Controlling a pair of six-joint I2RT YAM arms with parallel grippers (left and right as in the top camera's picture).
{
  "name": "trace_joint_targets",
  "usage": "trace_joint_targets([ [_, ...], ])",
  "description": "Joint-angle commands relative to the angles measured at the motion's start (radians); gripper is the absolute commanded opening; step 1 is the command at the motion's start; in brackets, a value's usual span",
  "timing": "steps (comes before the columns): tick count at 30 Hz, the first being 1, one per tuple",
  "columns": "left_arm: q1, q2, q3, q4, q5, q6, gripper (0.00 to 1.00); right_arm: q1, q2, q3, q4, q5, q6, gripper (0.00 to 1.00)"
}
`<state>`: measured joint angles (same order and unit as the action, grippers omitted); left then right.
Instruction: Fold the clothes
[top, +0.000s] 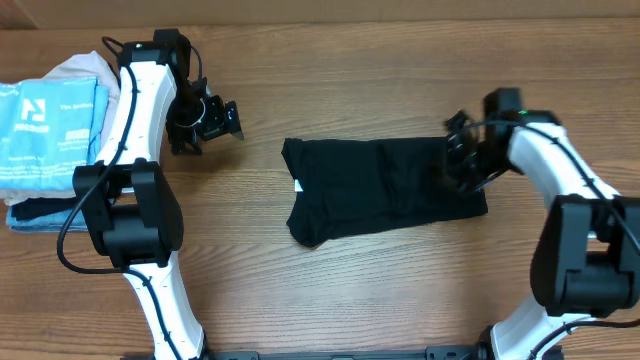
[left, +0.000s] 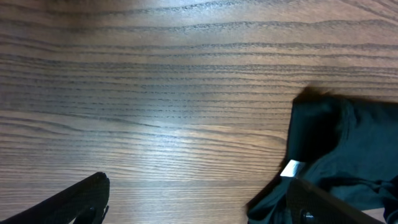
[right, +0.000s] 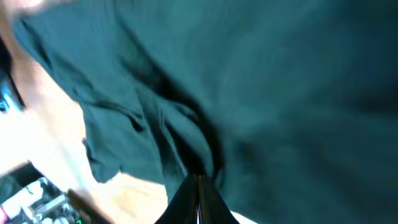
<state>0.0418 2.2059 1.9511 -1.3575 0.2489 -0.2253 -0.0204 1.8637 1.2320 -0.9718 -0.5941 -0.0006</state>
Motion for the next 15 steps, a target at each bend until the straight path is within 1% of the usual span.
trace_joint_targets([
  [1,0.004,-0.009,0.010,-0.011,-0.005,0.024,0.93,0.081,-0.003,-0.080,0.061,0.019,-0.006,0.04],
  [3,0.004,-0.009,0.010,-0.018,-0.005,0.024,0.93,0.120,-0.003,-0.092,0.084,0.004,-0.006,0.04],
  [5,0.004,-0.009,0.010,-0.019,-0.005,0.024,0.93,0.130,-0.003,-0.072,0.037,-0.176,-0.007,0.04],
  [6,0.004,-0.009,0.010,-0.019,-0.005,0.024,0.93,0.130,-0.003,-0.059,0.012,-0.195,-0.008,0.04],
  [9,0.004,-0.009,0.010,-0.023,-0.005,0.024,0.93,0.108,-0.003,0.032,-0.148,-0.193,-0.137,0.04],
  [10,0.004,-0.009,0.010,-0.025,-0.005,0.028,0.93,0.090,-0.005,0.087,-0.234,-0.193,-0.200,0.04],
  [11,0.004,-0.009,0.010,-0.027,-0.005,0.031,0.93,0.071,-0.013,0.119,-0.266,-0.186,-0.216,0.04],
  [13,0.004,-0.009,0.010,-0.029,-0.005,0.031,0.93,0.033,-0.022,0.122,-0.261,-0.129,-0.208,0.04],
  [15,0.004,-0.009,0.010,-0.027,-0.005,0.031,0.93,-0.012,-0.021,0.114,-0.235,-0.057,-0.167,0.04],
])
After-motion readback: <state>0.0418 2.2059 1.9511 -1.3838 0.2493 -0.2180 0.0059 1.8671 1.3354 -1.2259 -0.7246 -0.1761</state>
